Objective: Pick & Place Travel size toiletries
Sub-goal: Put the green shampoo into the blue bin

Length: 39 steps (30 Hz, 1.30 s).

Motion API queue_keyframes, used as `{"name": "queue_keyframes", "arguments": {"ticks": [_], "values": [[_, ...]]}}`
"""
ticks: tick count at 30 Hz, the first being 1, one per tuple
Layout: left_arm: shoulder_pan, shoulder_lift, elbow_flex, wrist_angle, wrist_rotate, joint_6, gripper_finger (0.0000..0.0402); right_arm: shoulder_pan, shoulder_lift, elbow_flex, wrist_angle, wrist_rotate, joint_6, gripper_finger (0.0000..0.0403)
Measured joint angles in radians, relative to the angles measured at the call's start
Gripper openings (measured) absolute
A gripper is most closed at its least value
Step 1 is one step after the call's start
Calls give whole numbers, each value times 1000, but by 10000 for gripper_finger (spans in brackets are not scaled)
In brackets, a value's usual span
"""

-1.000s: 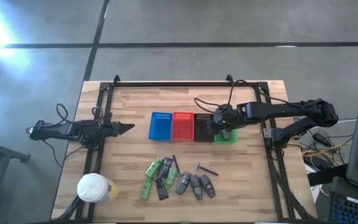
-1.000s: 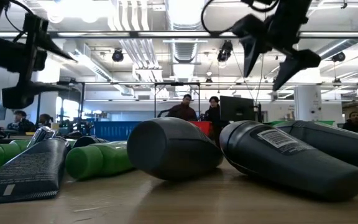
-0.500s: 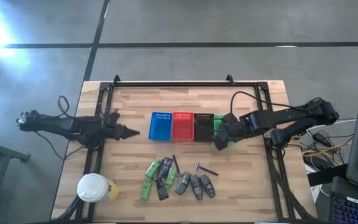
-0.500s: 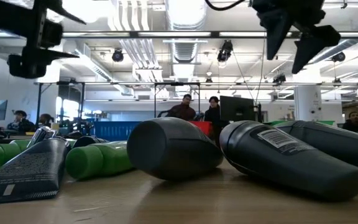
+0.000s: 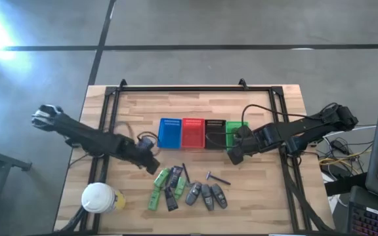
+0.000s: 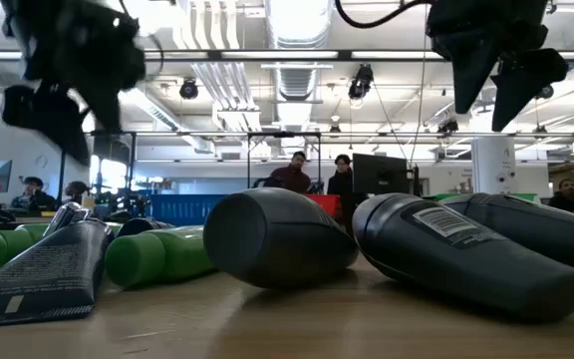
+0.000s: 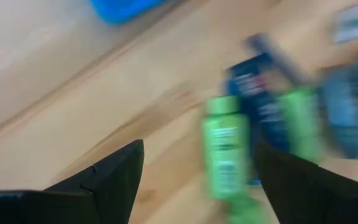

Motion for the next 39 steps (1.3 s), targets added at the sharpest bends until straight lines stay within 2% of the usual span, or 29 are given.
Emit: {"name": "queue_keyframes", "arguments": {"ticks": [7, 14, 32, 35, 39], "values": [[-27, 213, 97, 23, 10, -1, 305, 31, -1, -2, 2, 1, 18, 364], [-33, 348, 190, -7, 24, 44, 305, 65, -2, -2, 0, 2, 43, 364], [-100, 494, 205, 16, 56, 35, 303, 104, -3, -2, 1, 27, 80, 364], [-100, 499, 205, 14, 60, 46, 291, 105, -3, -2, 1, 27, 83, 364], [-99, 488, 202, 7, 62, 58, 256, 109, -3, -2, 1, 27, 84, 364]]}}
